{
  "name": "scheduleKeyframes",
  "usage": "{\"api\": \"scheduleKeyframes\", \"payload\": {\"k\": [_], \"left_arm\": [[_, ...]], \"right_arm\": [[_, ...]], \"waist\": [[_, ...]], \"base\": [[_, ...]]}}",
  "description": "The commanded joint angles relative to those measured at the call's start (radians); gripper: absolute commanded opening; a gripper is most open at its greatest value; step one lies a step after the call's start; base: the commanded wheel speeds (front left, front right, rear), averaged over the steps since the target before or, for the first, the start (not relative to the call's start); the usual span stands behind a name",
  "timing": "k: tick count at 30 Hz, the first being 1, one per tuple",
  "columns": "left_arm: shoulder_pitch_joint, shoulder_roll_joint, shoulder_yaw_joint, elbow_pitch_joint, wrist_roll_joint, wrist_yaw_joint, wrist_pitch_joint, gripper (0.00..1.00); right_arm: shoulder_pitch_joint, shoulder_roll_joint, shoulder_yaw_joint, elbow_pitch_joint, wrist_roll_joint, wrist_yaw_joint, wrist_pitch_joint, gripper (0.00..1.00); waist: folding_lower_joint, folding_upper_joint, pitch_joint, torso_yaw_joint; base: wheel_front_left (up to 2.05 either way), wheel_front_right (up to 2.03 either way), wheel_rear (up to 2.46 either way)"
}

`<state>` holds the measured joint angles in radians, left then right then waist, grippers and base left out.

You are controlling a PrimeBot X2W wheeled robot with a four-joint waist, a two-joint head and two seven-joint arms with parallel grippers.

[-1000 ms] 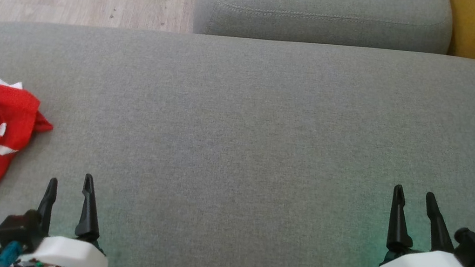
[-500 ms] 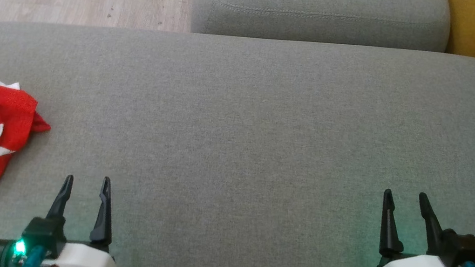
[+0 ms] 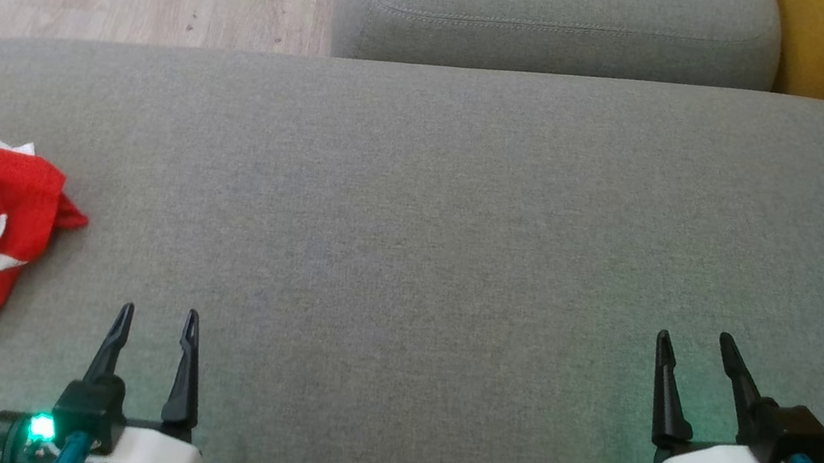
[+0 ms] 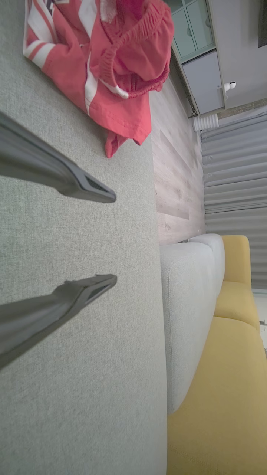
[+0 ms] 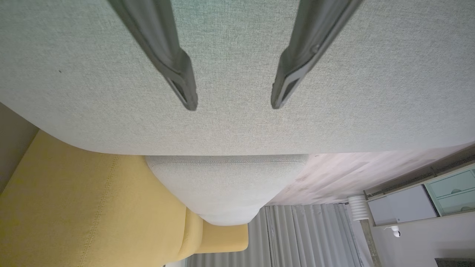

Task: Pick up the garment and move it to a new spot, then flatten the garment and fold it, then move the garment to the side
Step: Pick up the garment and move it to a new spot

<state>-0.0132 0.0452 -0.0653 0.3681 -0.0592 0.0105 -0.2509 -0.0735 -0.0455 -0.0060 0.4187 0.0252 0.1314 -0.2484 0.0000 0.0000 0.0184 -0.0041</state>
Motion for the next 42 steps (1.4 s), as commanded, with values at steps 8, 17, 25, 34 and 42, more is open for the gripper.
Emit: {"api": "scheduleKeyframes", "payload": {"k": [8, 17, 25, 34, 42], "left_arm": [[-0.027, 0.006, 0.041, -0.038, -0.004, 0.016, -0.011, 1.0], [-0.031, 0.005, 0.033, -0.041, -0.019, 0.017, -0.011, 1.0], [-0.005, 0.005, 0.052, -0.043, -0.027, 0.025, -0.011, 1.0], [0.032, 0.005, 0.117, -0.048, -0.042, 0.036, -0.011, 1.0], [0.027, 0.005, 0.128, -0.051, -0.04, 0.031, -0.011, 1.0]], "right_arm": [[-0.059, -0.005, 0.041, -0.035, 0.012, -0.001, -0.013, 1.0], [-0.06, -0.005, 0.058, -0.036, 0.022, -0.001, -0.013, 1.0], [-0.081, -0.005, 0.116, -0.029, 0.036, -0.001, -0.013, 1.0], [-0.089, -0.005, 0.196, -0.014, 0.059, -0.001, -0.013, 1.0], [-0.095, -0.005, 0.227, -0.008, 0.061, -0.001, -0.013, 1.0]], "waist": [[0.0, 0.0, 0.021, 0.029], [0.0, 0.0, 0.036, 0.185], [0.0, 0.0, 0.043, 0.366], [0.0, 0.0, 0.042, 0.484], [0.0, 0.0, 0.059, 0.505]], "base": [[0.0, 0.0, 0.0], [0.0, 0.0, 0.0], [0.0, 0.0, 0.0], [0.0, 0.0, 0.0], [0.0, 0.0, 0.0]]}}
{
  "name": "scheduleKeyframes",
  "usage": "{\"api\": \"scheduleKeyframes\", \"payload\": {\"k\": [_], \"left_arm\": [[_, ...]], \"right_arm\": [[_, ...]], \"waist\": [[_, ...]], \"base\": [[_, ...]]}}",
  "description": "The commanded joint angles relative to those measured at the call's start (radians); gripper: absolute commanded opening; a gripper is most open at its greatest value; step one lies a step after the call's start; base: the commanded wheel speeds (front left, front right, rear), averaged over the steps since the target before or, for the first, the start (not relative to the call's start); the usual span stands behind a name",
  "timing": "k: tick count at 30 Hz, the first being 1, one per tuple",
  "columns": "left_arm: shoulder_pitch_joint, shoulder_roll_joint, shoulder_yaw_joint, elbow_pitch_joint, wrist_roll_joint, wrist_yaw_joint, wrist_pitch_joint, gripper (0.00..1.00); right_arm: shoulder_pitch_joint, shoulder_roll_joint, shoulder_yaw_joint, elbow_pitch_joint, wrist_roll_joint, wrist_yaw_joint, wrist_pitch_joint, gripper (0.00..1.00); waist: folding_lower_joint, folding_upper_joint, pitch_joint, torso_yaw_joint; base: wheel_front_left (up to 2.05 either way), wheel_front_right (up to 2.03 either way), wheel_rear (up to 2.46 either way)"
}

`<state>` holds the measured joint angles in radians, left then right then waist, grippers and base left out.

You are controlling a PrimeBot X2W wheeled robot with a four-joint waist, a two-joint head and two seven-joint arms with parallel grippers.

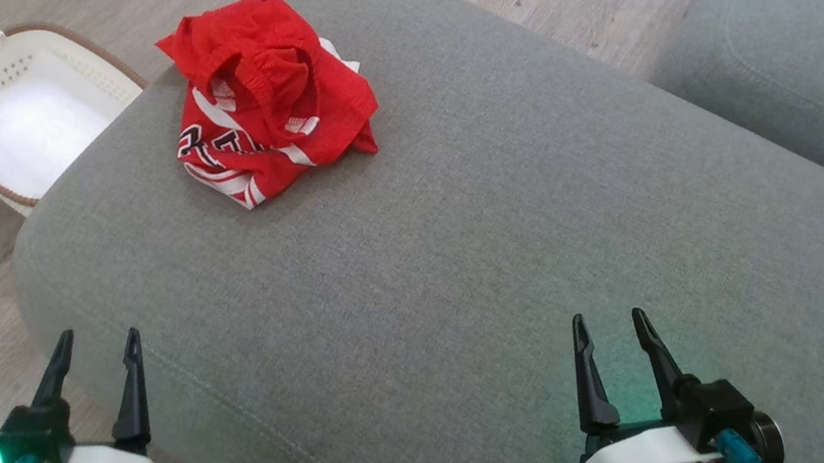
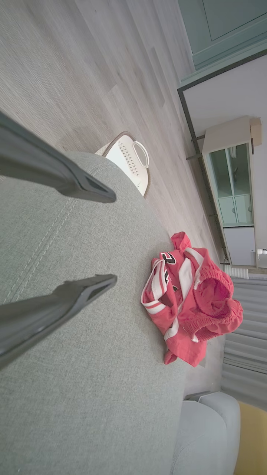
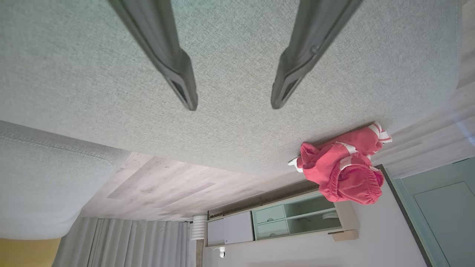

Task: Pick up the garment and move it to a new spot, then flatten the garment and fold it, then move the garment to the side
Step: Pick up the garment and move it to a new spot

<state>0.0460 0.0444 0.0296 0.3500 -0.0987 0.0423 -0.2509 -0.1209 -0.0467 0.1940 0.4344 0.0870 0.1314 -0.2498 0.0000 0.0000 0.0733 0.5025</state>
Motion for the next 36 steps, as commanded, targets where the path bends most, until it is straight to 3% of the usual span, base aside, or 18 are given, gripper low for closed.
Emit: {"api": "scheduleKeyframes", "payload": {"k": [1, 7, 12, 19, 28, 33, 36], "left_arm": [[-0.04, 0.006, 0.035, -0.033, -0.001, -0.004, -0.011, 1.0], [-0.128, 0.018, 0.071, -0.049, -0.011, -0.054, -0.011, 1.0], [-0.267, 0.081, 0.103, -0.031, 0.001, -0.097, -0.011, 1.0], [-0.521, 0.173, 0.072, 0.072, 0.003, -0.151, -0.011, 1.0], [-0.78, 0.262, 0.005, 0.251, -0.022, -0.17, -0.004, 1.0], [-0.869, 0.305, -0.04, 0.397, -0.045, -0.172, 0.068, 1.0], [-0.897, 0.322, -0.026, 0.514, -0.05, -0.13, 0.139, 1.0]], "right_arm": [[-0.048, -0.004, 0.028, -0.023, -0.002, -0.001, -0.012, 1.0], [-0.061, -0.009, 0.027, -0.028, -0.02, -0.001, -0.012, 1.0], [-0.087, -0.032, 0.043, -0.042, -0.025, -0.001, -0.012, 1.0], [-0.129, -0.082, 0.065, -0.067, -0.022, -0.001, -0.012, 1.0], [-0.174, -0.139, 0.084, -0.105, -0.017, -0.001, -0.012, 1.0], [-0.196, -0.149, 0.086, -0.122, -0.01, -0.001, -0.012, 1.0], [-0.202, -0.152, 0.082, -0.127, -0.005, -0.001, -0.012, 1.0]], "waist": [[0.0, 0.0, 0.008, -0.003], [0.0, 0.0, 0.057, -0.019], [0.0, 0.0, 0.125, -0.048], [0.0, 0.0, 0.232, -0.104], [0.0, 0.0, 0.345, -0.179], [0.0, 0.0, 0.389, -0.226], [0.0, 0.0, 0.41, -0.254]], "base": [[0.0, 0.0, 0.0], [0.0, 0.0, 0.0], [0.0, 0.0, 0.0], [0.0, 0.0, 0.0], [0.0, 0.0, 0.0], [0.0, 0.0, 0.0], [0.0, 0.0, 0.0]]}}
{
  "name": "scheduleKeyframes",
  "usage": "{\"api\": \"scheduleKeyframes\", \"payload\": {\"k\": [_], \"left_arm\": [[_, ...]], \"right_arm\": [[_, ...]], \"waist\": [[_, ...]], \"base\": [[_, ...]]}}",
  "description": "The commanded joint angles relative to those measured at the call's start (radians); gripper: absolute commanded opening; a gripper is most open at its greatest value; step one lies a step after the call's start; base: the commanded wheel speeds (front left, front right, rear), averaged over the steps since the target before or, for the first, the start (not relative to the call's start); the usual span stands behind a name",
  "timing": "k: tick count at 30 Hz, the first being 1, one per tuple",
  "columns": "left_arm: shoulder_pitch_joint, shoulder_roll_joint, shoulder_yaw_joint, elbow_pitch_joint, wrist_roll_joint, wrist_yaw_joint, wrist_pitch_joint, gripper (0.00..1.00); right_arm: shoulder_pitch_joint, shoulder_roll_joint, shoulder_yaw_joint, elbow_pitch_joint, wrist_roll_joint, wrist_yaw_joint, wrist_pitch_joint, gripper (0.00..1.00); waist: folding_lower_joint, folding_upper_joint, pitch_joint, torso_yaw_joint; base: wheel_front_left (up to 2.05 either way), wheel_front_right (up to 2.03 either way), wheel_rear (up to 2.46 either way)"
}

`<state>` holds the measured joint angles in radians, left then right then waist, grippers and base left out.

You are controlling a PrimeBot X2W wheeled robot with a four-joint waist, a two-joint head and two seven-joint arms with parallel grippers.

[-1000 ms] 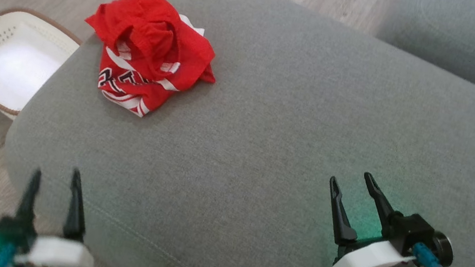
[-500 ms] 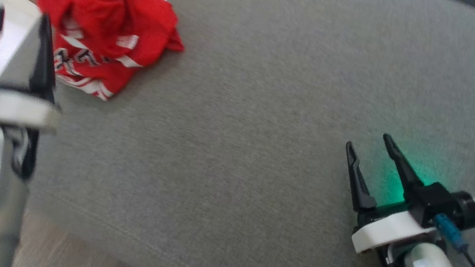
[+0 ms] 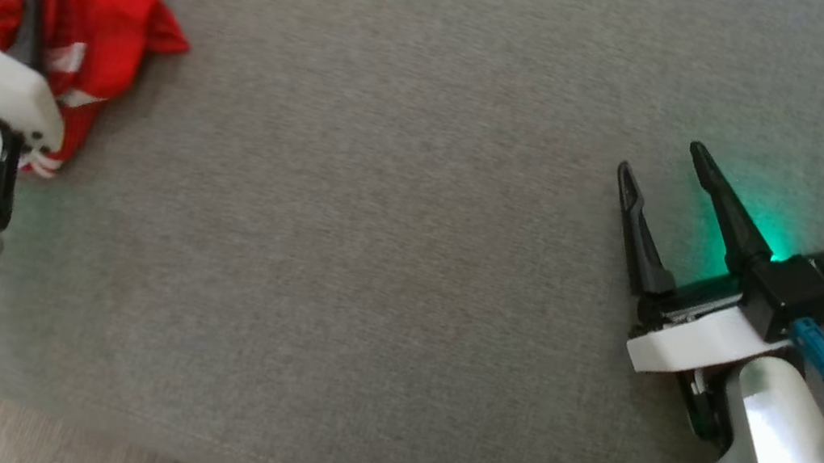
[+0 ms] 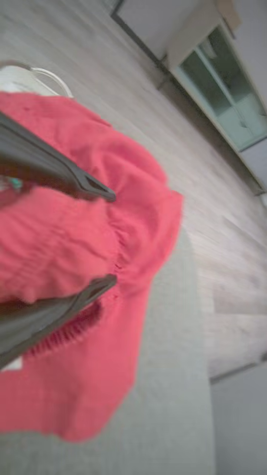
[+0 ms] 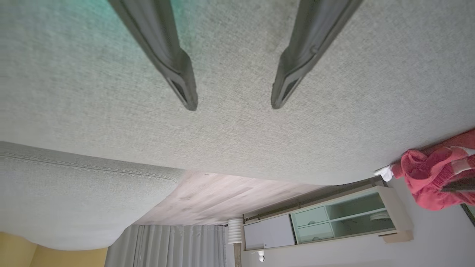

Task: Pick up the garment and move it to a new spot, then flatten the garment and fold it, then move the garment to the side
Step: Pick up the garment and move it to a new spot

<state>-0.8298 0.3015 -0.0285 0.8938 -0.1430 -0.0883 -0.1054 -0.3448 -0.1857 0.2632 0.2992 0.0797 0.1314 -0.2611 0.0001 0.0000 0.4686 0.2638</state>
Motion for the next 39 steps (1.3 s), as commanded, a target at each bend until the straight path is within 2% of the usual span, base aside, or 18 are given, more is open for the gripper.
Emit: {"api": "scheduleKeyframes", "payload": {"k": [1, 6, 7, 8, 10, 11, 13, 17, 21, 26, 27, 31, 35, 39], "left_arm": [[-0.024, 0.069, 0.033, -0.001, -0.003, 0.017, 0.013, 1.0], [-0.03, 0.064, 0.037, 0.085, -0.003, 0.075, 0.04, 1.0], [-0.033, 0.065, 0.035, 0.093, -0.002, 0.078, 0.036, 0.24], [-0.037, 0.065, 0.037, 0.098, -0.004, 0.084, 0.023, 0.0], [-0.049, 0.069, 0.029, 0.095, 0.003, 0.087, -0.022, 0.0], [-0.063, 0.075, 0.016, 0.068, 0.022, 0.104, -0.095, 0.0], [-0.078, 0.075, 0.007, 0.023, 0.032, 0.111, -0.134, 0.0], [-0.101, 0.078, -0.025, -0.095, 0.055, 0.086, -0.155, 0.0], [-0.104, 0.053, -0.065, -0.259, 0.069, 0.052, -0.156, 0.0], [-0.086, -0.025, -0.122, -0.427, 0.056, 0.015, -0.156, 0.0], [-0.086, -0.025, -0.122, -0.427, 0.056, 0.015, -0.156, 0.0], [-0.051, -0.113, -0.179, -0.515, 0.025, -0.007, -0.156, 0.0], [0.006, -0.203, -0.266, -0.538, -0.006, -0.023, -0.156, 0.0], [0.065, -0.24, -0.341, -0.53, -0.05, -0.031, -0.156, 0.0]], "right_arm": [[0.023, -0.015, 0.013, 0.009, 0.003, -0.001, -0.001, 1.0], [0.024, -0.023, 0.012, 0.014, 0.012, -0.001, -0.001, 1.0], [0.023, -0.022, 0.012, 0.015, 0.013, -0.001, -0.001, 1.0], [0.023, -0.021, 0.011, 0.016, 0.014, -0.001, -0.001, 1.0], [0.022, -0.016, 0.011, 0.018, 0.018, -0.001, -0.001, 1.0], [0.025, -0.006, 0.009, 0.025, 0.025, -0.001, -0.001, 1.0], [0.03, 0.005, 0.005, 0.033, 0.029, -0.001, -0.001, 1.0], [0.049, 0.03, 0.002, 0.048, 0.035, -0.001, -0.001, 1.0], [0.064, 0.061, -0.003, 0.06, 0.044, -0.001, -0.001, 1.0], [0.087, 0.091, 0.003, 0.073, 0.052, -0.001, -0.001, 1.0], [0.087, 0.091, 0.003, 0.073, 0.052, -0.001, -0.001, 1.0], [0.094, 0.108, 0.011, 0.078, 0.057, -0.001, -0.001, 1.0], [0.111, 0.117, 0.005, 0.084, 0.064, -0.001, -0.001, 1.0], [0.118, 0.123, 0.015, 0.091, 0.065, -0.001, -0.001, 1.0]], "waist": [[-0.0001, 0.0, 0.018, -0.019], [-0.0001, 0.0, 0.028, -0.027], [-0.0001, 0.0, 0.028, -0.028], [-0.0001, 0.0, 0.026, -0.028], [-0.0001, 0.0, 0.016, -0.027], [-0.0001, 0.0, -0.003, -0.027], [-0.0001, 0.0, -0.028, -0.03], [-0.0001, 0.0, -0.083, -0.045], [-0.0001, 0.0, -0.143, -0.087], [-0.0001, 0.0, -0.203, -0.165], [-0.0001, 0.0, -0.203, -0.165], [-0.0001, 0.0, -0.234, -0.245], [-0.0001, 0.0, -0.257, -0.308], [-0.0001, 0.0, -0.263, -0.365]], "base": [[0.0, 0.0, 0.0], [0.0, 0.0, 0.0], [0.0, 0.0, 0.0], [0.0, 0.0, 0.0], [0.0, 0.0, 0.0], [0.0, 0.0, 0.0], [0.0, 0.0, 0.0], [0.0, 0.0, 0.0], [0.0, 0.0, 0.0], [0.0, 0.0, 0.0], [0.0, 0.0, 0.0], [0.0, 0.0, 0.0], [0.0, 0.0, 0.0], [0.0, 0.0, 0.0]]}}
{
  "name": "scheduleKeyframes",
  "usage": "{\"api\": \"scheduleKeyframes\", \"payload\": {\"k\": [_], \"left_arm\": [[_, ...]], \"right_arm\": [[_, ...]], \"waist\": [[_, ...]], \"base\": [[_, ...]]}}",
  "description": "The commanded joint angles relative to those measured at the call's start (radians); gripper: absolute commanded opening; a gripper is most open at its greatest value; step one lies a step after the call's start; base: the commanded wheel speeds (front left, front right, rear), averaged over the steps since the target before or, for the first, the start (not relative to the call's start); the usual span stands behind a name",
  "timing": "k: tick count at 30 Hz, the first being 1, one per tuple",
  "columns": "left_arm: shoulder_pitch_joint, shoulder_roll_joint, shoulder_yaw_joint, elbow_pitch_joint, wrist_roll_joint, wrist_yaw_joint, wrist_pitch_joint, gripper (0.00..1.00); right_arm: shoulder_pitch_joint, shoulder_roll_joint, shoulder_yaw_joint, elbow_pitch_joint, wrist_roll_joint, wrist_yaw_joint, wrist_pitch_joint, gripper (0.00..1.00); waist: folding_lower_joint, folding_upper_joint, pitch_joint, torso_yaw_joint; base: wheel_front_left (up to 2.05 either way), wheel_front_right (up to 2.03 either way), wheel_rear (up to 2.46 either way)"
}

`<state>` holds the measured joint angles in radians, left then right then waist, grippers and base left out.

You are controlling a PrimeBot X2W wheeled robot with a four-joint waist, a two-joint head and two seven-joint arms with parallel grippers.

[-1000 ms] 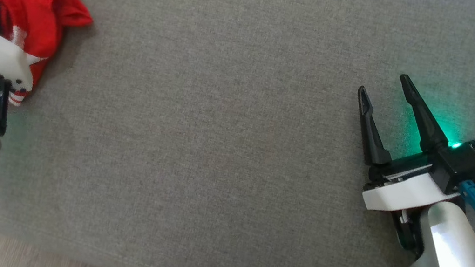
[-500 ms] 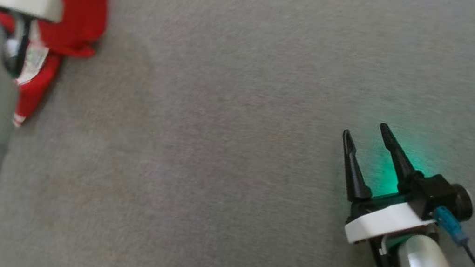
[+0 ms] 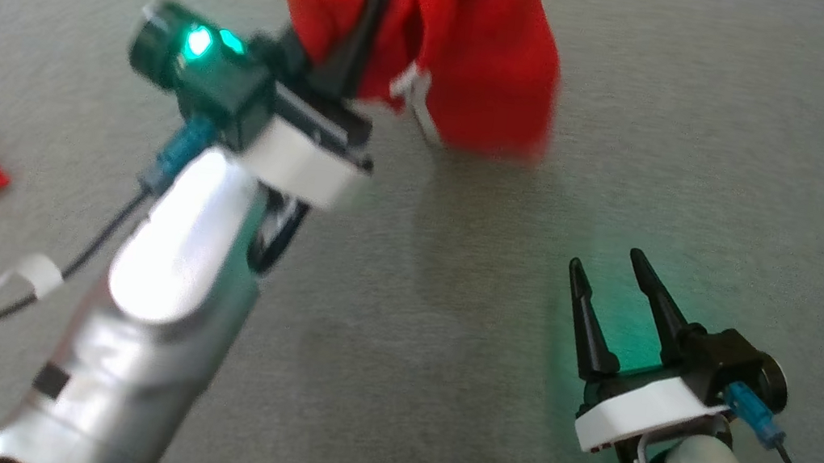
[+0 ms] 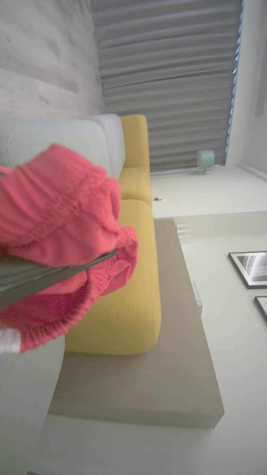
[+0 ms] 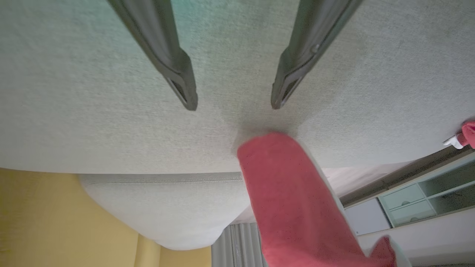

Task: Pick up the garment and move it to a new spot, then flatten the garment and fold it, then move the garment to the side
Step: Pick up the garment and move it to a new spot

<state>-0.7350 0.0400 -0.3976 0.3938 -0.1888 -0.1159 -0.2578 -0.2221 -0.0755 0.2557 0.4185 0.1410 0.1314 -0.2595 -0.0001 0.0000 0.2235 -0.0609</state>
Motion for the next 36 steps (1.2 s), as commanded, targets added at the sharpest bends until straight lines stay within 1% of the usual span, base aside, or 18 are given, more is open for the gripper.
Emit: {"api": "scheduleKeyframes", "payload": {"k": [1, 5, 8, 9, 10, 11, 13, 15, 18, 21, 23, 24, 28, 30, 31, 33, 36], "left_arm": [[-0.013, 0.017, 0.01, -0.029, -0.015, -0.004, -0.004, 0.0], [0.071, 0.011, -0.056, -0.022, -0.069, -0.001, -0.004, 0.0], [0.136, 0.011, -0.099, -0.011, -0.108, 0.019, -0.004, 0.0], [0.159, 0.011, -0.106, -0.005, -0.115, 0.029, -0.004, 0.36], [0.183, 0.011, -0.109, 0.001, -0.124, 0.036, -0.004, 0.91], [0.207, 0.011, -0.101, -0.002, -0.133, 0.05, -0.004, 1.0], [0.261, 0.01, -0.076, -0.004, -0.148, 0.075, -0.004, 1.0], [0.308, 0.01, -0.054, -0.005, -0.129, 0.089, -0.004, 1.0], [0.376, 0.01, 0.011, -0.019, -0.097, 0.113, -0.004, 1.0], [0.451, 0.011, 0.087, -0.041, -0.068, 0.121, -0.004, 1.0], [0.502, 0.016, 0.129, -0.051, -0.044, 0.12, -0.004, 1.0], [0.551, 0.017, 0.175, -0.063, -0.027, 0.119, -0.004, 1.0], [0.64, 0.016, 0.248, -0.095, 0.002, 0.1, -0.004, 1.0], [0.679, 0.015, 0.276, -0.116, 0.008, 0.082, -0.004, 1.0], [0.679, 0.015, 0.276, -0.116, 0.008, 0.082, -0.004, 1.0], [0.71, 0.013, 0.297, -0.132, 0.012, 0.064, -0.004, 1.0], [0.742, 0.012, 0.314, -0.146, 0.021, 0.049, -0.004, 1.0]], "right_arm": [[-0.004, 0.013, 0.023, -0.028, 0.004, -0.001, -0.002, 1.0], [0.0, 0.017, 0.031, -0.023, 0.008, -0.001, -0.002, 1.0], [0.004, 0.019, 0.033, -0.02, 0.01, -0.001, -0.002, 1.0], [0.005, 0.02, 0.032, -0.02, 0.01, -0.001, -0.002, 1.0], [0.007, 0.02, 0.029, -0.02, 0.012, -0.001, -0.002, 1.0], [0.009, 0.021, 0.024, -0.02, 0.016, -0.001, -0.002, 1.0], [0.013, 0.022, 0.012, -0.02, 0.022, -0.001, -0.002, 1.0], [0.018, 0.022, -0.004, -0.019, 0.025, -0.001, -0.002, 1.0], [0.026, 0.023, -0.018, -0.016, 0.025, -0.001, -0.002, 1.0], [0.034, 0.024, -0.034, -0.017, 0.022, -0.001, -0.002, 1.0], [0.039, 0.024, -0.047, -0.017, 0.018, -0.001, -0.002, 1.0], [0.042, 0.024, -0.064, -0.018, 0.016, -0.001, -0.002, 1.0], [0.054, 0.025, -0.099, -0.018, 0.01, -0.001, -0.002, 1.0], [0.066, 0.025, -0.114, -0.017, 0.005, -0.001, -0.002, 1.0], [0.066, 0.025, -0.114, -0.017, 0.005, -0.001, -0.002, 1.0], [0.079, 0.025, -0.127, -0.014, 0.001, -0.001, -0.002, 1.0], [0.099, 0.025, -0.139, -0.009, -0.005, -0.001, -0.002, 1.0]], "waist": [[0.0001, 0.0, -0.018, -0.051], [0.0001, 0.0, -0.025, -0.082], [0.0001, 0.0, -0.03, -0.091], [0.0001, 0.0, -0.032, -0.092], [0.0001, 0.0, -0.034, -0.091], [0.0001, 0.0, -0.036, -0.089], [0.0001, 0.0, -0.042, -0.078], [0.0001, 0.0, -0.049, -0.061], [0.0001, 0.0, -0.064, -0.034], [0.0001, 0.0, -0.082, -0.003], [0.0001, 0.0, -0.093, 0.017], [0.0001, 0.0, -0.104, 0.035], [0.0001, 0.0, -0.128, 0.061], [0.0001, 0.0, -0.14, 0.069], [0.0001, 0.0, -0.14, 0.069], [0.0001, 0.0, -0.151, 0.075], [0.0001, 0.0, -0.164, 0.08]], "base": [[0.0, 0.0, 0.0], [0.0, 0.0, 0.0], [0.0, 0.0, 0.0], [0.0, 0.0, 0.0], [0.0, 0.0, 0.0], [0.0, 0.0, 0.0], [0.0, 0.0, 0.0], [0.0, 0.0, 0.0], [0.0, 0.0, 0.0], [0.0, 0.0, 0.0], [0.0, 0.0, 0.0], [0.0, 0.0, 0.0], [0.0, 0.0, 0.0], [0.0, 0.0, 0.0], [0.0, 0.0, 0.0], [0.0, 0.0, 0.0], [0.0, 0.0, 0.0]]}}
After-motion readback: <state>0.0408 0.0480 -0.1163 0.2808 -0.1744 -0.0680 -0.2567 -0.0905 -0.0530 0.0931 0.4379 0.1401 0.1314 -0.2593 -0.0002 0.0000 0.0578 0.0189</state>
